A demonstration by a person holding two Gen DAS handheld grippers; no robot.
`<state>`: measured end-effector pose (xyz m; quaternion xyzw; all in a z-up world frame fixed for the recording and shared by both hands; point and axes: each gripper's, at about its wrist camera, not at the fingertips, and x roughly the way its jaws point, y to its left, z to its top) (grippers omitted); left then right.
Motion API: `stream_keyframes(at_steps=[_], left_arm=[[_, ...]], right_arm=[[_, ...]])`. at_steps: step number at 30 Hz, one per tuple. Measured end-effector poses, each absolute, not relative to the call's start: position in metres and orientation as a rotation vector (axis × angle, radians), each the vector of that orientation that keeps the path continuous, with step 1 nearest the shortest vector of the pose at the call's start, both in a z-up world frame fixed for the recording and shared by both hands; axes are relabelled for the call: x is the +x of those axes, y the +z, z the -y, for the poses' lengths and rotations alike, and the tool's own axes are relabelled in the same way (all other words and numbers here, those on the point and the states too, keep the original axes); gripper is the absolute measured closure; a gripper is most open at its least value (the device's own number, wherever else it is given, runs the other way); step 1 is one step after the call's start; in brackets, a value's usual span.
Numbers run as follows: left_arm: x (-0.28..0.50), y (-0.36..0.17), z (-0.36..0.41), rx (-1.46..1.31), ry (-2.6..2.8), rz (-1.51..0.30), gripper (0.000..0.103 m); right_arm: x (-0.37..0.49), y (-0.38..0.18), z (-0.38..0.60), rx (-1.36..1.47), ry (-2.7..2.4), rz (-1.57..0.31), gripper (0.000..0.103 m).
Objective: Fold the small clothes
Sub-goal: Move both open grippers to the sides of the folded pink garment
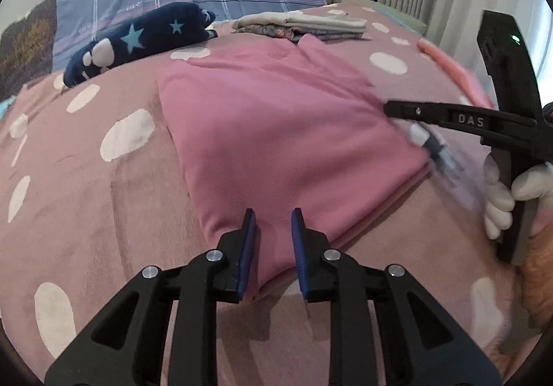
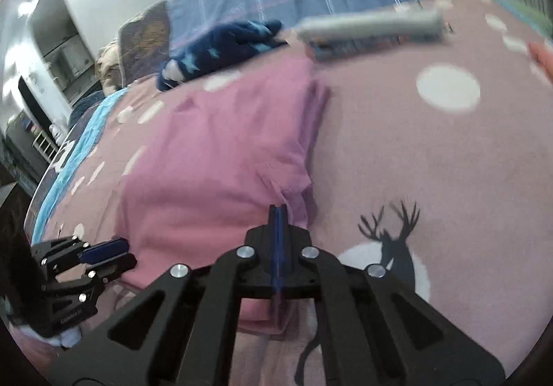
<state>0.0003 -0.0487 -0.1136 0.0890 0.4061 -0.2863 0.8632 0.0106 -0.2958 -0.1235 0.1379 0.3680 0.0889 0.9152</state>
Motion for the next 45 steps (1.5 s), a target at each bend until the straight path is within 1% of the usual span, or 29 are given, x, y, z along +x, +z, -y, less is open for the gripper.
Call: stream_keyframes(at_steps=[1,3,4,5,6,8,10,13,15,16,17,18,19,20,22,23,25,27,30,32,34,36,39,40,41,42,43,44,45], left_arm=[[0.002,-0.107,0.046,0.166,-0.614,-0.838,0.08],[0.012,-0.089,0.042,0.139,-0.608,-0.781,0.08],[0.019,-0.082,0.041,0.135,-0.598,-0.76,0.08],[0.032,-0.075,0.041,0.133,-0.574,-0.743,0.078],[0.045,-0.072,0.042,0.13,-0.55,-0.738,0.077],[0.076,-0.072,0.044,0.126,-0.477,-0.744,0.074],[0.102,-0.077,0.044,0.111,-0.424,-0.763,0.072],[0.145,-0.095,0.033,0.012,-0.375,-0.836,0.068],[0.159,-0.108,0.028,-0.034,-0.371,-0.865,0.062],[0.163,-0.117,0.027,-0.053,-0.384,-0.872,0.057],[0.164,-0.122,0.027,-0.053,-0.397,-0.869,0.055],[0.164,-0.126,0.03,-0.043,-0.407,-0.862,0.054],[0.163,-0.128,0.031,-0.033,-0.409,-0.854,0.053],[0.161,-0.126,0.032,-0.031,-0.406,-0.848,0.053],[0.159,-0.126,0.03,-0.041,-0.404,-0.844,0.053],[0.159,-0.127,0.028,-0.055,-0.407,-0.845,0.052],[0.159,-0.127,0.025,-0.079,-0.412,-0.843,0.052],[0.161,-0.126,0.023,-0.086,-0.41,-0.839,0.053],[0.158,-0.123,0.016,-0.113,-0.393,-0.814,0.053],[0.156,-0.118,0.004,-0.176,-0.391,-0.784,0.056],[0.16,-0.114,-0.004,-0.239,-0.435,-0.772,0.057],[0.167,-0.109,-0.001,-0.238,-0.467,-0.759,0.057],[0.187,-0.115,0.017,-0.202,-0.498,-0.831,0.056],[0.196,-0.125,0.026,-0.148,-0.444,-0.876,0.058],[0.2,-0.132,0.029,-0.128,-0.415,-0.898,0.065],[0.202,-0.134,0.029,-0.137,-0.403,-0.9,0.066],[0.2,-0.13,0.025,-0.144,-0.379,-0.888,0.073],[0.199,-0.129,0.024,-0.135,-0.355,-0.879,0.073],[0.197,-0.13,0.021,-0.132,-0.331,-0.868,0.073]], right_arm=[[0.007,-0.115,0.295,0.279,0.208,-0.715,0.096],[0.003,-0.095,0.299,0.266,0.222,-0.602,0.073],[0.008,-0.085,0.3,0.247,0.215,-0.554,0.053],[0.016,-0.078,0.302,0.229,0.208,-0.542,0.052],[0.027,-0.074,0.305,0.22,0.209,-0.552,0.053],[0.063,-0.073,0.309,0.219,0.202,-0.62,0.063],[0.101,-0.08,0.314,0.217,0.148,-0.693,0.064],[0.145,-0.099,0.322,0.267,0.116,-0.787,0.064],[0.166,-0.113,0.323,0.311,0.132,-0.842,0.064],[0.167,-0.12,0.325,0.322,0.14,-0.849,0.064],[0.17,-0.124,0.325,0.328,0.158,-0.855,0.065],[0.175,-0.128,0.32,0.311,0.201,-0.859,0.073],[0.172,-0.129,0.316,0.278,0.224,-0.849,0.096],[0.169,-0.129,0.313,0.233,0.217,-0.826,0.097],[0.163,-0.13,0.322,0.215,0.163,-0.77,0.098],[0.162,-0.134,0.334,0.266,0.146,-0.76,0.098],[0.167,-0.15,0.357,0.4,0.134,-0.799,0.098],[0.171,-0.157,0.365,0.459,0.17,-0.811,0.098],[0.168,-0.149,0.359,0.411,0.16,-0.786,0.094],[0.161,-0.137,0.352,0.347,0.117,-0.752,0.09],[0.149,-0.118,0.341,0.273,0.114,-0.682,0.089],[0.14,-0.102,0.33,0.225,0.144,-0.622,0.089],[0.131,-0.086,0.308,0.207,0.282,-0.565,0.089],[0.133,-0.087,0.303,0.219,0.339,-0.579,0.089],[0.138,-0.092,0.294,0.229,0.4,-0.616,0.089],[0.146,-0.105,0.284,0.208,0.428,-0.683,0.088],[0.153,-0.116,0.277,0.166,0.392,-0.726,0.088],[0.163,-0.135,0.271,0.074,0.271,-0.788,0.091],[0.172,-0.151,0.273,0.043,0.213,-0.833,0.094]])
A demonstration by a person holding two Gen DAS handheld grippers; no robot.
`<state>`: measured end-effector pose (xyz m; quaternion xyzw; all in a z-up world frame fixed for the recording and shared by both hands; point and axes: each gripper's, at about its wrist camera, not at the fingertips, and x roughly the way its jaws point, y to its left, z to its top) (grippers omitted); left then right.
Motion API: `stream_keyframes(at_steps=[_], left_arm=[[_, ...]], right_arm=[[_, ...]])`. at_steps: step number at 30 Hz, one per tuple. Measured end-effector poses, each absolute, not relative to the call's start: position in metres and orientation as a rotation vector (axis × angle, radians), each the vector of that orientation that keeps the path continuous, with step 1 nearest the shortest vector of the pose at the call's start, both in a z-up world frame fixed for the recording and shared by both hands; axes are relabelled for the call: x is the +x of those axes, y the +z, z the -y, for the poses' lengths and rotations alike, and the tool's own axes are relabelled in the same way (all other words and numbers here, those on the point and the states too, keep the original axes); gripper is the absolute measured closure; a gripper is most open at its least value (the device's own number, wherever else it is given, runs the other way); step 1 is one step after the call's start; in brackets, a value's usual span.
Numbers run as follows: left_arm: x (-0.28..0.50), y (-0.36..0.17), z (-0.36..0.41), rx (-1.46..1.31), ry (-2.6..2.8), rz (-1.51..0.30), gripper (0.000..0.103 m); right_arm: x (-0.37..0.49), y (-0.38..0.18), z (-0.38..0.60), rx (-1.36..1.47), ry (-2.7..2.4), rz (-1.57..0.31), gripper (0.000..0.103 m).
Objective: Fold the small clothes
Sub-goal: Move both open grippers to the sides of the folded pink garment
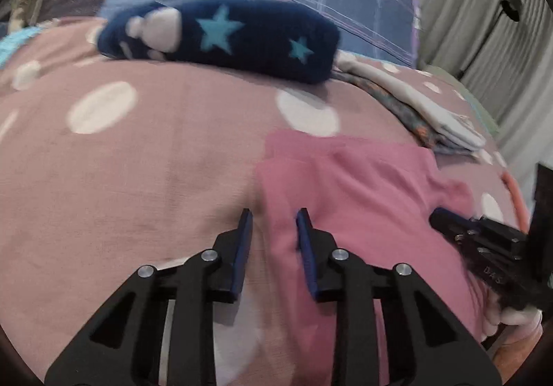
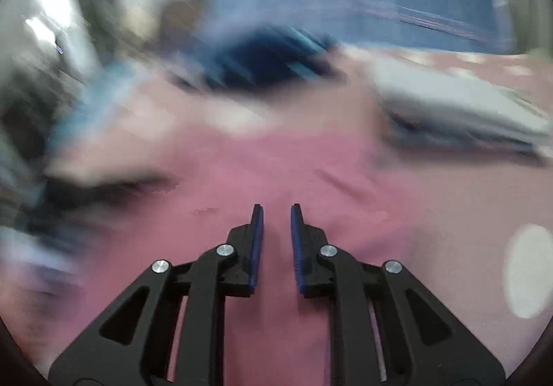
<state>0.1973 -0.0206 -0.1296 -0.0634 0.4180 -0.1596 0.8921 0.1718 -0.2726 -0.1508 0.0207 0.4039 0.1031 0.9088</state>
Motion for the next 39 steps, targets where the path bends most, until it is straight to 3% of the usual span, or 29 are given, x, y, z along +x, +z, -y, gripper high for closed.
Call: stream_keyframes(at_steps=[3,9,11,12,14,17,19,27,28,31,39], left_arm=[[0.198,-0.133,0.012,-0.194,-0.35,-0.869,0.073],[0.167,-0.114,0.005,-0.17,-0.381,-0.827,0.072],[0.135,-0.098,0.005,-0.154,-0.478,-0.801,0.061],[0.119,-0.093,0.006,-0.137,-0.515,-0.794,0.057],[0.084,-0.093,0.01,-0.09,-0.572,-0.797,0.039],[0.052,-0.13,0.027,-0.002,-0.57,-0.944,0.038],[0.034,-0.132,0.029,0.039,-0.552,-0.879,0.038],[0.008,-0.116,0.025,0.043,-0.557,-0.897,0.038],[0.008,-0.112,0.022,0.043,-0.55,-0.876,0.038],[0.015,-0.1,0.018,0.045,-0.501,-0.831,0.038],[0.044,-0.1,0.021,0.04,-0.51,-0.842,0.036]], right_arm=[[0.173,-0.144,0.283,0.066,0.138,-0.812,0.103],[0.15,-0.13,0.275,0.044,0.124,-0.784,0.1],[0.121,-0.116,0.278,0.096,0.167,-0.763,0.087],[0.107,-0.111,0.278,0.108,0.197,-0.757,0.086],[0.066,-0.104,0.271,0.133,0.302,-0.761,0.082],[0.028,-0.124,0.254,0.135,0.394,-0.862,0.071],[0.008,-0.147,0.245,0.068,0.333,-0.869,0.071],[-0.027,-0.123,0.244,0.039,0.315,-0.835,0.068],[-0.027,-0.118,0.25,0.044,0.312,-0.812,0.064],[-0.019,-0.102,0.28,0.135,0.254,-0.759,0.041],[0.023,-0.122,0.347,0.386,0.238,-0.866,0.04]])
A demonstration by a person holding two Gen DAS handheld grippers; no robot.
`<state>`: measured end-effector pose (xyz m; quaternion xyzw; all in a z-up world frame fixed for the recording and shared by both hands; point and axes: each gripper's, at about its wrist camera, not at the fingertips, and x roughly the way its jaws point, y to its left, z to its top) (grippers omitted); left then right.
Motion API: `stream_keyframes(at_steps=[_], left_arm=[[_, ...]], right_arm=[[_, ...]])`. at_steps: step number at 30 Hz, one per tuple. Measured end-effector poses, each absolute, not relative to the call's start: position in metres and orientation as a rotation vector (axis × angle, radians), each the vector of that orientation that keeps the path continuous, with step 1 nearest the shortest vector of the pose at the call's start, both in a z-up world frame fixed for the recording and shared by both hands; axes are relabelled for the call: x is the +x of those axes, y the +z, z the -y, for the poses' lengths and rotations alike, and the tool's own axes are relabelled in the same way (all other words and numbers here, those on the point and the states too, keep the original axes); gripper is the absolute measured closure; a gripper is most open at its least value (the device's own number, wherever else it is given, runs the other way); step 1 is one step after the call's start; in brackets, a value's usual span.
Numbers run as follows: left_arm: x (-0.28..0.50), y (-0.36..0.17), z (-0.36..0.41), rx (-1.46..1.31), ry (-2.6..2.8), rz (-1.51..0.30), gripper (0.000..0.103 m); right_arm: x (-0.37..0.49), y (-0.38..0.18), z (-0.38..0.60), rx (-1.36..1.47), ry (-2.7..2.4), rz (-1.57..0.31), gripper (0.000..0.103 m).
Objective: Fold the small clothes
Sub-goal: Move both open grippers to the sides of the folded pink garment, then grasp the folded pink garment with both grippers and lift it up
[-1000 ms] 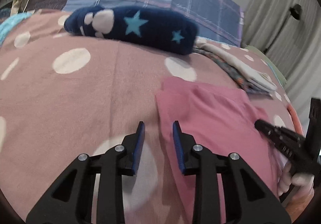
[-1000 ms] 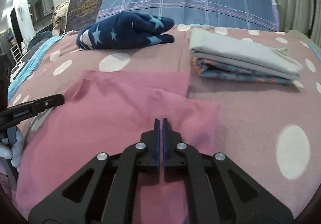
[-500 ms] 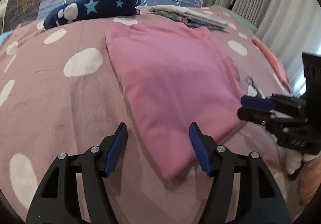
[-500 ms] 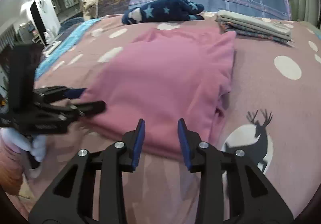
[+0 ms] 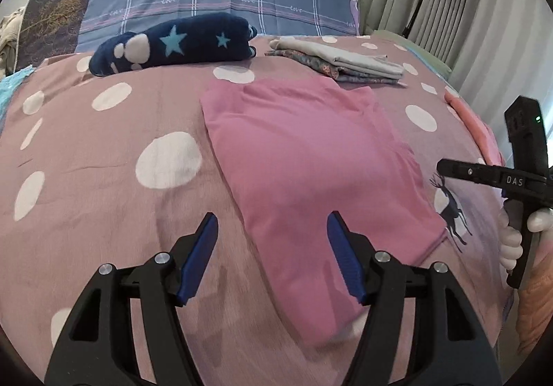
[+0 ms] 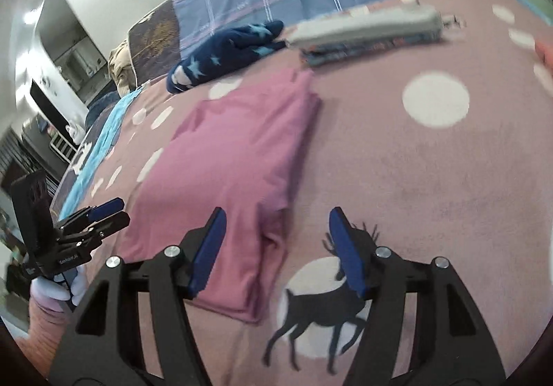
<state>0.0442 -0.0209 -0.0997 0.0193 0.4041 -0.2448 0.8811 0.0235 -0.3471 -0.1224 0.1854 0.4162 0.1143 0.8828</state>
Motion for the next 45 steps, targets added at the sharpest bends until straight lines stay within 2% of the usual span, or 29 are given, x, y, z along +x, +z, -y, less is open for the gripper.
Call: stream_keyframes(at_steps=[4,14,24,27,29,31,34,37,45], left_arm=[[0.064,-0.117,0.024,0.026,-0.521,-0.898,0.035],[0.098,-0.127,0.03,-0.044,-0.655,-0.944,0.017],[0.16,-0.131,0.042,-0.138,-0.695,-0.95,0.017],[0.173,-0.133,0.048,-0.125,-0.672,-0.949,0.034],[0.179,-0.133,0.049,-0.134,-0.66,-0.95,0.053],[0.182,-0.134,0.048,-0.148,-0.658,-0.946,0.063],[0.173,-0.127,0.054,-0.094,-0.616,-0.898,0.074],[0.153,-0.106,0.059,-0.016,-0.57,-0.815,0.077],[0.09,-0.029,0.057,0.032,-0.576,-0.592,0.079]], right_arm=[[0.037,-0.142,0.354,0.436,0.273,-0.901,0.04],[0.09,-0.145,0.347,0.459,0.454,-0.952,0.036],[0.159,-0.149,0.332,0.428,0.555,-0.994,0.04],[0.17,-0.151,0.325,0.413,0.561,-0.979,0.044],[0.173,-0.151,0.321,0.388,0.551,-0.968,0.053],[0.173,-0.152,0.318,0.381,0.526,-0.962,0.064],[0.164,-0.146,0.313,0.356,0.472,-0.938,0.078],[0.14,-0.12,0.287,0.186,0.401,-0.837,0.084],[0.056,-0.044,0.267,0.032,0.345,-0.559,0.085]])
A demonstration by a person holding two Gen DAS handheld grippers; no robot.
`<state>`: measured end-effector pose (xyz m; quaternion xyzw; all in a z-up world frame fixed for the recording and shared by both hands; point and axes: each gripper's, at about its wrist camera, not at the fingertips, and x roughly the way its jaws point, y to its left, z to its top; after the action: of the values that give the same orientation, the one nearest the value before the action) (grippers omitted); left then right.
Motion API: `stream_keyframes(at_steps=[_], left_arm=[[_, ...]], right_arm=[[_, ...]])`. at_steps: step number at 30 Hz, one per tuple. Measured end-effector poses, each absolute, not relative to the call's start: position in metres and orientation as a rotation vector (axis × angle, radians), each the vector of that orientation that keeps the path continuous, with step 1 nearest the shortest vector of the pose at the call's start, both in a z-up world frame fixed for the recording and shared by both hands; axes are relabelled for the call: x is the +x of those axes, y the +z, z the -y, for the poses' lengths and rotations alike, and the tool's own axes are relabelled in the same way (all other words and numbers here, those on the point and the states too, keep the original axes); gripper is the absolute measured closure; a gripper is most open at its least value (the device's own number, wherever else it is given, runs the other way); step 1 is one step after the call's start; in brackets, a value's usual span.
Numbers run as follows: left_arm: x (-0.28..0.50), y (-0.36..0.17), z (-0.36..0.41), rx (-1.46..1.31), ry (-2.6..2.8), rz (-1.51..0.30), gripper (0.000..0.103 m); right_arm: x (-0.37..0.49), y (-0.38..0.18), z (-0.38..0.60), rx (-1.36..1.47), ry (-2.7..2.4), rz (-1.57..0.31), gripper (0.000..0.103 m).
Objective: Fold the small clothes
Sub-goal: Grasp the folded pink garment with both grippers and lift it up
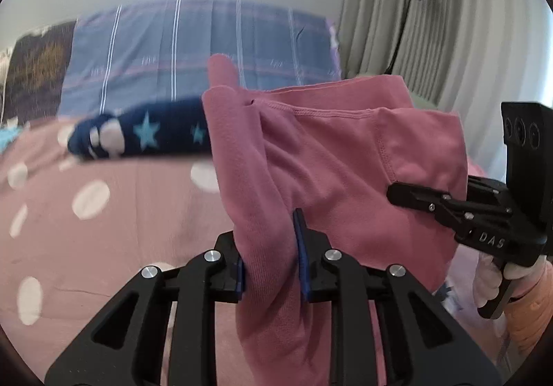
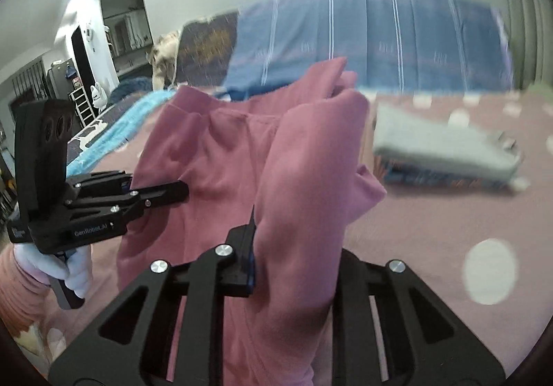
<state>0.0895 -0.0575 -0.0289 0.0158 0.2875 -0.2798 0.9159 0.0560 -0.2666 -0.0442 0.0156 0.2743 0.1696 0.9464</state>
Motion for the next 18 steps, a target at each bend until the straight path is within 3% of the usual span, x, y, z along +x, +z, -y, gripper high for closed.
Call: stream_keyframes(at_steps=[9,18], left_arm=[[0.044,0.04,0.094,0.08,-0.65,-0.445,0.082],[0.037,0.072,0.151,0.147,-0.724,-0.355,0.083]], right_arm=[[-0.009,0.017,0.299,0.044,0.264,-0.393,0.085],[-0.042,0.051,0.352,0.063,0.165,-0.299,0.085]])
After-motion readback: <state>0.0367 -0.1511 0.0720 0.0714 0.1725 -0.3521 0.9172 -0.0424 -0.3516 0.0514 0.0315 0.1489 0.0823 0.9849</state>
